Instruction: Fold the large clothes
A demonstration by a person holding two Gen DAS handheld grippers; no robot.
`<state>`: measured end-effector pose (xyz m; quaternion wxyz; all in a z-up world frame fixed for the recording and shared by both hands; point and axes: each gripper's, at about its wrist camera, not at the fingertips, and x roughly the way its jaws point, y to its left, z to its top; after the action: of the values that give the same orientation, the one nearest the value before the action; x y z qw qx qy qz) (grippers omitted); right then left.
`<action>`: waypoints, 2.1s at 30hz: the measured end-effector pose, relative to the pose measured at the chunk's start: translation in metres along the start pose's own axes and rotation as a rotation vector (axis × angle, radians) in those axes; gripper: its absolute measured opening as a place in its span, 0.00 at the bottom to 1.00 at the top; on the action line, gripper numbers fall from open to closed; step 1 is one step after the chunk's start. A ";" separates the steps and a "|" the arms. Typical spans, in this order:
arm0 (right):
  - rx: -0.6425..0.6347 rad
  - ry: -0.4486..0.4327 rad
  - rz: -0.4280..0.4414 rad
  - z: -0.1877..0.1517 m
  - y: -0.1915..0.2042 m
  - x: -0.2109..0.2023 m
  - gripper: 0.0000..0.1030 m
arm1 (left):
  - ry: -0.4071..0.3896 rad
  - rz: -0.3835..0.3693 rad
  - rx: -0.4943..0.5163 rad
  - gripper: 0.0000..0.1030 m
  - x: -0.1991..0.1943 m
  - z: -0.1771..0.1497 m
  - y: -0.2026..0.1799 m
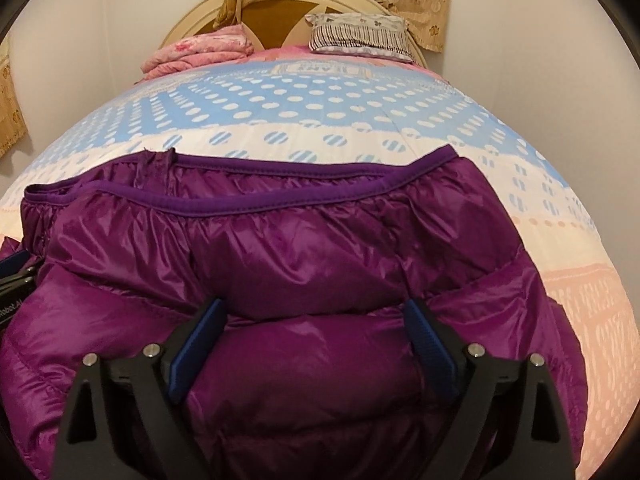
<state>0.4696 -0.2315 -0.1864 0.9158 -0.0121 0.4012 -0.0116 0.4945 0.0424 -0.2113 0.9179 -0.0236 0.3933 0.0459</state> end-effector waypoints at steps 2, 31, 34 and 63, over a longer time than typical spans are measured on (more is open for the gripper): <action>-0.006 0.012 -0.008 0.000 0.002 0.002 0.91 | 0.003 0.000 0.000 0.87 0.001 0.001 0.000; -0.070 -0.045 -0.020 0.014 0.064 -0.035 0.93 | -0.031 0.003 -0.019 0.88 -0.042 -0.010 0.006; -0.072 0.016 -0.023 0.001 0.068 -0.009 0.93 | -0.021 -0.024 -0.053 0.88 -0.027 -0.025 0.013; -0.089 -0.003 -0.036 -0.077 0.081 -0.060 1.00 | 0.000 -0.078 -0.249 0.69 -0.094 -0.101 0.094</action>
<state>0.3734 -0.1501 -0.1967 0.9146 -0.0601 0.3997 -0.0100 0.3477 0.1213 -0.2135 0.9090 -0.1524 0.3835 0.0587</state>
